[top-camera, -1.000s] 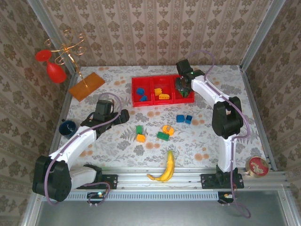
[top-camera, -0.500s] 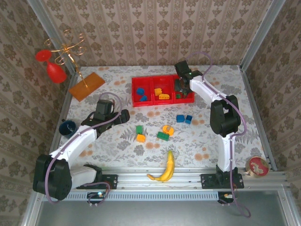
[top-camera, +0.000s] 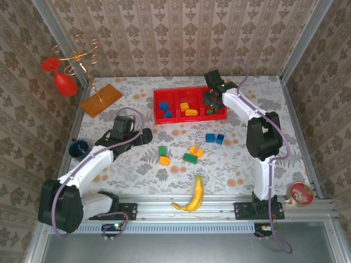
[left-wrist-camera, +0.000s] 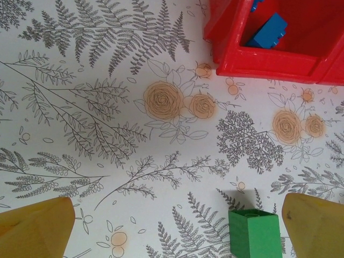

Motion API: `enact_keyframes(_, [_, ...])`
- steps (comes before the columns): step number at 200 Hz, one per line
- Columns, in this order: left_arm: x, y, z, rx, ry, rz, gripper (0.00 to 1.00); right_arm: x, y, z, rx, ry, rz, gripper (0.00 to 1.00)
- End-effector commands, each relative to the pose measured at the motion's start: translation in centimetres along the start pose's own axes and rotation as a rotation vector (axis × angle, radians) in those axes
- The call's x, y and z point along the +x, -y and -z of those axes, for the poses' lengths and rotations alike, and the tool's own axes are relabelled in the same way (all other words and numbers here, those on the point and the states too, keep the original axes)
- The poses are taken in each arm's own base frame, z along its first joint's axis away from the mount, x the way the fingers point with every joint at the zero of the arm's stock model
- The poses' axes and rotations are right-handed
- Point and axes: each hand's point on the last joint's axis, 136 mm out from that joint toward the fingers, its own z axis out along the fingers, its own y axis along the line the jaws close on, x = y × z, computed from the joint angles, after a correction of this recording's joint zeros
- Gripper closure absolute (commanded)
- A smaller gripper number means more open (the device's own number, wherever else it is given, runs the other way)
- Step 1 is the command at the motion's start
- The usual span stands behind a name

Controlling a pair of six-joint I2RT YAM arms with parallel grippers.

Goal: Sort the legos into containers by color
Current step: Place the lego in the container, then pick up the lego from the middle-left of the table.

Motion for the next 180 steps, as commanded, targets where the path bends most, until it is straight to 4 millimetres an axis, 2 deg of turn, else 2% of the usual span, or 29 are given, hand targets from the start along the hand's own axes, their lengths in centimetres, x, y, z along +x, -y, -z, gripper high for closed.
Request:
enact_keyframes(1, [0.0,0.5,0.2,-0.001,-0.011,-0.032,0.0,-0.8,0.3,3.5,-0.015,0.054,0.005,0.46])
enact_keyframes(52, [1.2,0.7,0.3,-0.025,-0.035,-0.031,0.0,2.1,1.7,5.8,-0.013,0.044,-0.017,0.3])
enact_keyframes(60, [2.0,1.5,0.4,-0.018,-0.051,-0.051,0.0,2.7,2.0,6.1,-0.013,0.04,-0.024,0.28])
enact_keyframes(90, [4.1,2.5,0.9,-0.028,-0.078,-0.081,0.0,4.8,2.9,7.4,-0.013,0.035,-0.045,0.14])
enact_keyframes(109, [5.2,3.3,1.3,-0.027,-0.085,-0.101,0.0,6.3,3.4,8.2,-0.014,0.04,-0.063,0.0])
enact_keyframes(180, [8.9,5.5,1.3,-0.02,-0.145,-0.151,0.0,9.8,5.9,10.1,0.04,0.03,-0.125,0.0])
